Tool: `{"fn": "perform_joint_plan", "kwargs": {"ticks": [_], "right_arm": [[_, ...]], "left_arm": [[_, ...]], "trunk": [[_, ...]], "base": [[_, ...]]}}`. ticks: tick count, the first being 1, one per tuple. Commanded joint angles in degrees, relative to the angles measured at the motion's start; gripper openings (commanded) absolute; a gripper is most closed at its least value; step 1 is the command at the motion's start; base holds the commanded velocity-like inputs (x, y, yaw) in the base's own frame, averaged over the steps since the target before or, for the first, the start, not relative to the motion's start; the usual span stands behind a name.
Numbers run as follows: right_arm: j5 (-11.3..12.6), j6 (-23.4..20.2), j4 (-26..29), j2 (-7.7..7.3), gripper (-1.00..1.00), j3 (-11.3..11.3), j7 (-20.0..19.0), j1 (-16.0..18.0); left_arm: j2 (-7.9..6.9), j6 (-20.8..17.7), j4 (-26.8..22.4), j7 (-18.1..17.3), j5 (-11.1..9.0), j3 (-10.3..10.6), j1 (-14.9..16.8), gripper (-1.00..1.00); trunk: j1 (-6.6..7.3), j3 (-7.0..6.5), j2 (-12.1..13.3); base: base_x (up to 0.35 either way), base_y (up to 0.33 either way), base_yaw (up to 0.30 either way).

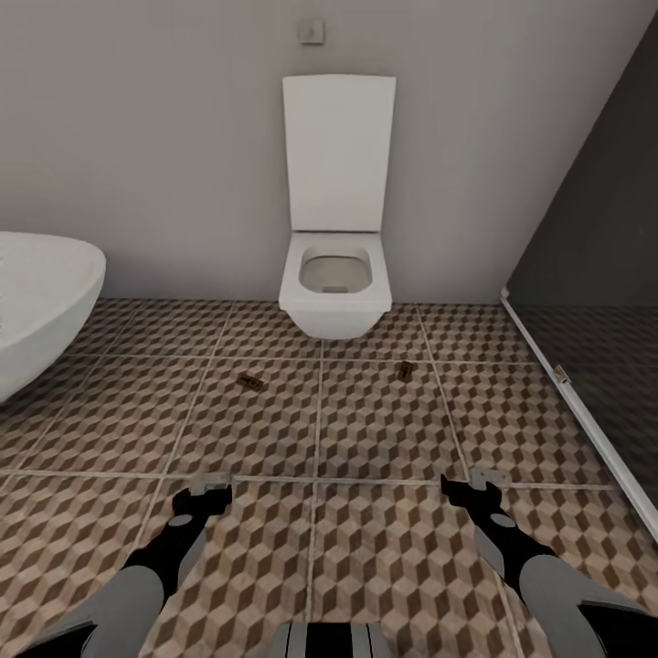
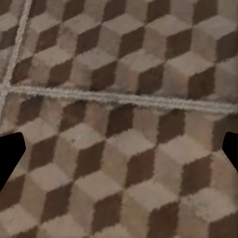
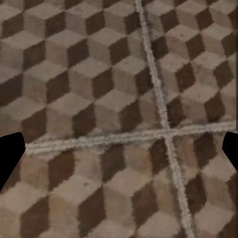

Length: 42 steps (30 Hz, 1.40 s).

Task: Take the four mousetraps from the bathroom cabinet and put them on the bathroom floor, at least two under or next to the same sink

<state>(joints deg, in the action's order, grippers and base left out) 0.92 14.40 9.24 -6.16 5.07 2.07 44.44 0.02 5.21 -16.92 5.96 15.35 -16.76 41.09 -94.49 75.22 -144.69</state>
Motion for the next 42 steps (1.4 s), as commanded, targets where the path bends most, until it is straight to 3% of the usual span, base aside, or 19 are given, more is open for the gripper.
{"fn": "perform_joint_plan", "kwargs": {"ticks": [1,6,14,19,42], "right_arm": [[0.1,0.2,-0.1,0.02,1.00,0.3,0.0,0.0],[0.4,0.2,-0.1,0.01,1.00,0.3,-0.1,0.0],[0.7,0.1,-0.2,0.01,1.00,0.2,-0.4,0.0],[0.5,0.1,-0.2,0.11,1.00,0.2,-0.5,0.0],[0.7,0.0,-0.2,0.02,1.00,0.3,-0.5,0.0]], "left_arm": [[-0.01,0.2,0.2,0.1,0.5,-0.2,0.0,1.00],[-0.09,0.3,0.3,0.2,-0.4,-0.2,0.0,1.00],[-0.21,0.3,0.1,0.3,-4.2,-0.2,0.0,1.00],[-0.26,0.3,0.0,0.4,-5.5,-0.2,0.0,1.00],[-0.29,0.3,-0.1,0.3,-6.2,-0.1,0.0,1.00]], "trunk": [[0.03,-0.19,0.0],[0.16,-1.30,0.1],[0.37,-3.07,0.2],[0.50,-4.18,0.2],[1.09,-9.28,0.6]], "base": [[0.000,0.000,0.000],[0.000,0.000,0.000],[0.000,0.000,0.000],[0.000,0.000,0.000],[0.000,0.000,0.000]]}}
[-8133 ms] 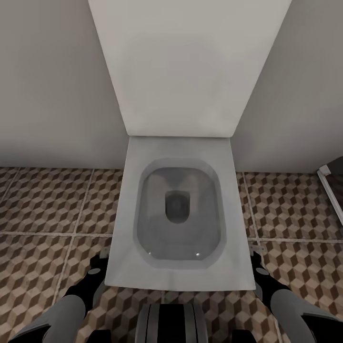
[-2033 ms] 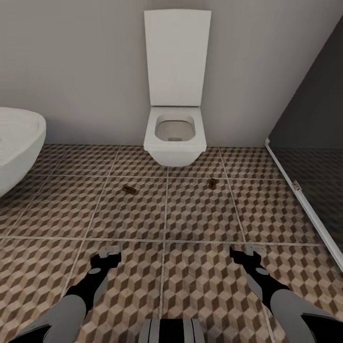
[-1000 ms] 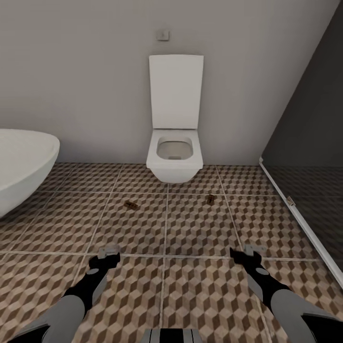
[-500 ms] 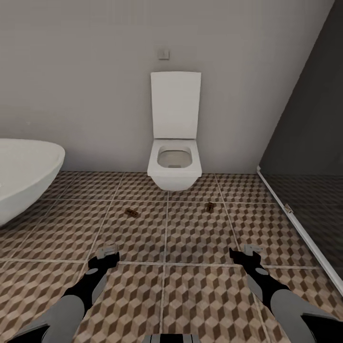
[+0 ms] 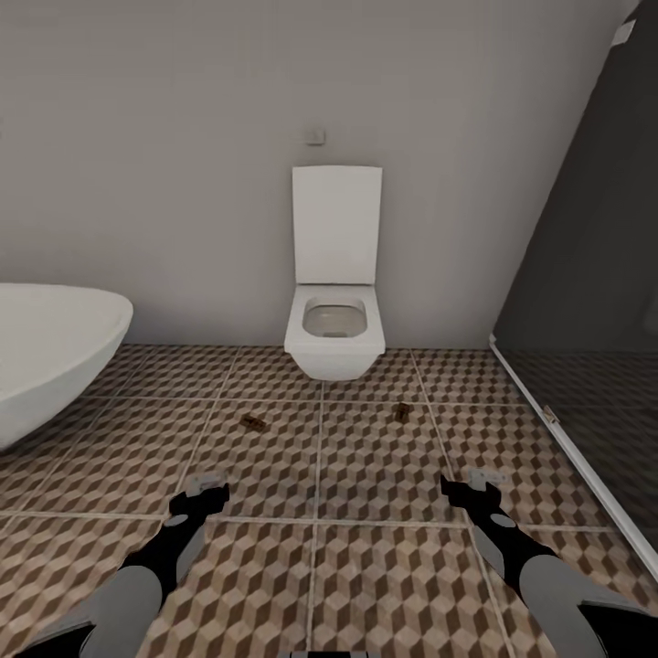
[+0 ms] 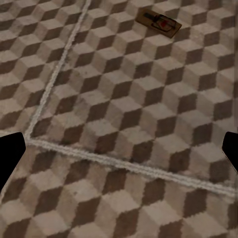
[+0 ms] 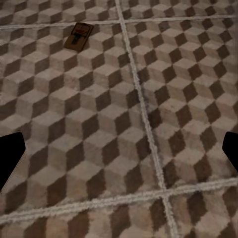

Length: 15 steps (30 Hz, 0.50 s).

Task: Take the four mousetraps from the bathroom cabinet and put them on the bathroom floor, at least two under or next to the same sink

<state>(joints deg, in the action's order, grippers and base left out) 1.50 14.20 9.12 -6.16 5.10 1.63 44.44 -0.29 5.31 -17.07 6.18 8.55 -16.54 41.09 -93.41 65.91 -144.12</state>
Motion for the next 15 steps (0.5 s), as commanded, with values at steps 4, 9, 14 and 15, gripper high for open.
{"fn": "perform_joint_plan", "kwargs": {"ticks": [4,9,14,15], "right_arm": [[0.2,0.2,-0.1,0.01,1.00,0.3,0.0,0.0],[0.2,0.2,-0.1,0.02,1.00,0.3,0.1,0.0],[0.2,0.2,-0.1,0.03,1.00,0.3,0.3,0.0],[0.2,0.2,-0.1,0.02,1.00,0.3,0.3,0.0]], "left_arm": [[0.04,0.2,0.1,0.0,0.6,-0.3,0.0,1.00],[0.09,0.2,0.1,0.0,0.6,-0.3,0.0,1.00],[0.11,0.2,0.1,-0.1,0.6,-0.3,0.0,1.00],[0.11,0.2,0.1,-0.1,0.6,-0.3,0.0,1.00]], "trunk": [[0.11,-0.85,0.0],[0.24,-1.96,0.1],[0.37,-3.06,0.2],[0.40,-3.29,0.2]], "base": [[0.000,0.000,0.000],[0.000,0.000,0.000],[0.000,0.000,0.000],[0.000,0.000,0.000]]}}
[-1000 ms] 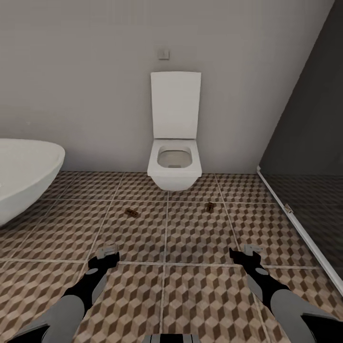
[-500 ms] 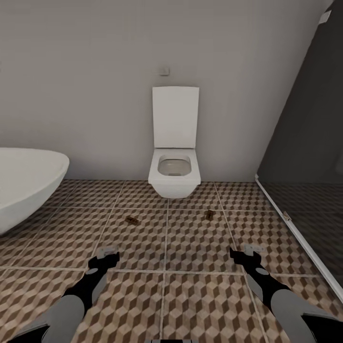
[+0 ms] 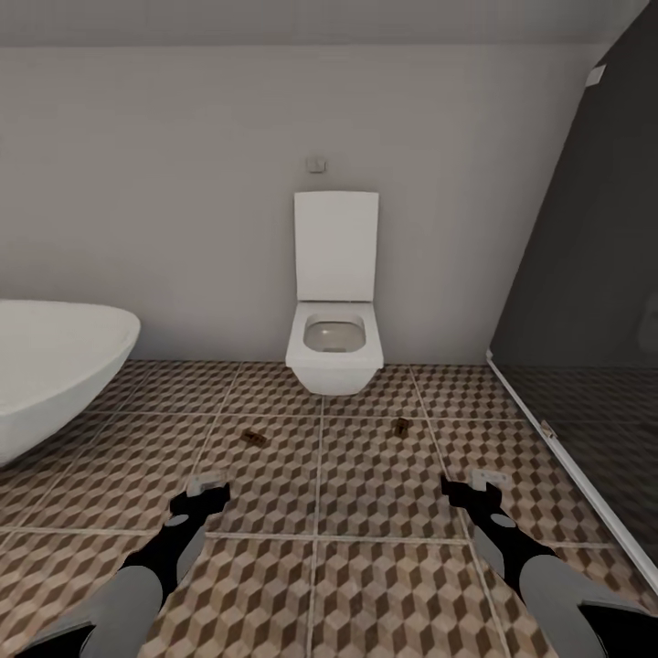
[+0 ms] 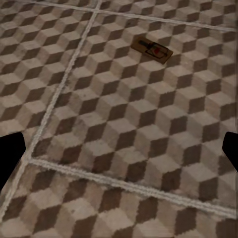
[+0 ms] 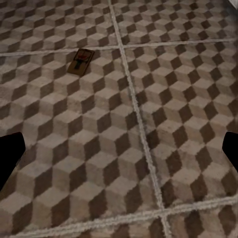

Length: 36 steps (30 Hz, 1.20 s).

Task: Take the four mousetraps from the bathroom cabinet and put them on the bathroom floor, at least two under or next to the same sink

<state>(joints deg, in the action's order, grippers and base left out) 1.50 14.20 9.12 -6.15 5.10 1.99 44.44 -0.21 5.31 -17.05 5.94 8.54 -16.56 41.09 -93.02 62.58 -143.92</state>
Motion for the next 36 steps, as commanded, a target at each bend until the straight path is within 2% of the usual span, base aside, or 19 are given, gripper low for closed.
{"fn": "perform_joint_plan", "kwargs": {"ticks": [1,36], "right_arm": [[0.1,0.2,-0.1,0.01,1.00,0.3,-0.1,0.0],[-0.2,0.2,-2.1,-0.06,1.00,0.3,0.2,0.0]], "left_arm": [[0.03,0.2,0.1,0.1,0.6,-0.3,0.0,1.00],[-0.06,0.1,1.0,0.0,0.6,-0.2,0.0,1.00]], "trunk": [[0.03,-0.18,0.0],[0.94,-7.94,0.5]], "base": [[0.000,0.000,0.000],[0.000,0.000,0.000]]}}
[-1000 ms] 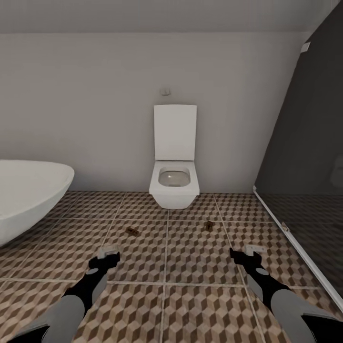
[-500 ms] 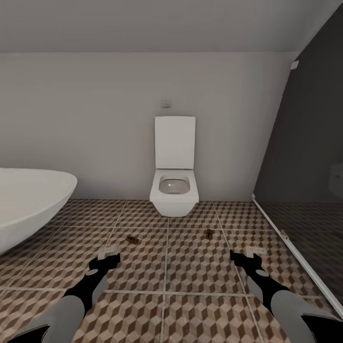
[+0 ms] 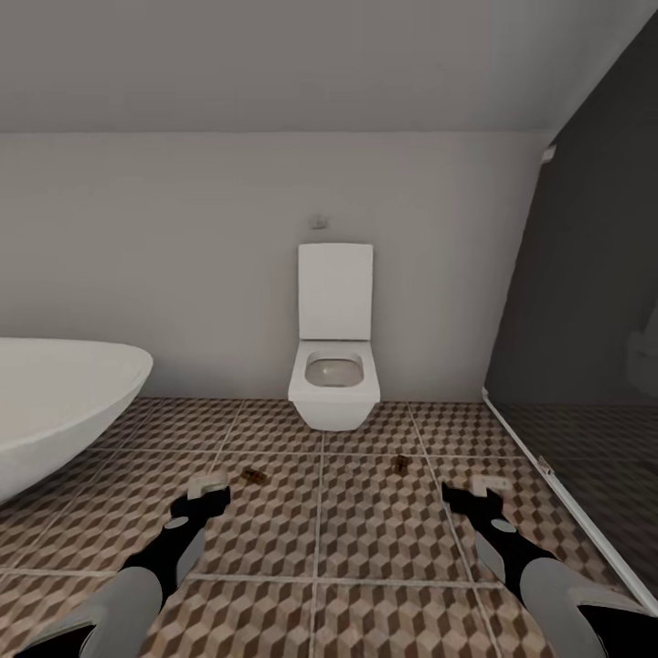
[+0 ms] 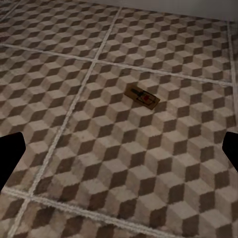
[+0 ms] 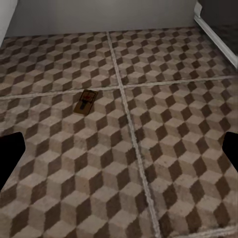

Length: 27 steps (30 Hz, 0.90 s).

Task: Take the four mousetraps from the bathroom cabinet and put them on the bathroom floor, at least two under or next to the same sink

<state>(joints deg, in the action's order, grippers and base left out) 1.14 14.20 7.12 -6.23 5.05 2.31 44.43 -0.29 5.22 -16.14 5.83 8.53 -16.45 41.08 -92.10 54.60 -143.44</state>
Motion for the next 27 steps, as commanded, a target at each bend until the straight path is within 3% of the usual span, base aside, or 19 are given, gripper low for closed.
{"fn": "perform_joint_plan", "kwargs": {"ticks": [1,16,27], "right_arm": [[0.1,0.2,-0.1,0.01,1.00,0.3,0.0,0.0],[0.1,0.2,-1.4,0.05,1.00,0.2,0.3,0.0],[0.1,0.3,-4.7,0.03,1.00,0.2,0.6,0.0]], "left_arm": [[0.03,0.2,0.1,0.1,0.6,-0.3,0.1,1.00],[-0.40,0.2,2.0,0.0,0.3,-0.3,0.1,1.00],[-1.37,0.3,7.1,0.0,0.4,-0.3,0.1,1.00]], "trunk": [[0.04,-0.17,0.0],[0.42,-3.50,0.2],[2.84,-5.47,4.6]], "base": [[0.000,0.000,0.000],[0.000,0.000,0.000],[0.000,0.000,0.000]]}}
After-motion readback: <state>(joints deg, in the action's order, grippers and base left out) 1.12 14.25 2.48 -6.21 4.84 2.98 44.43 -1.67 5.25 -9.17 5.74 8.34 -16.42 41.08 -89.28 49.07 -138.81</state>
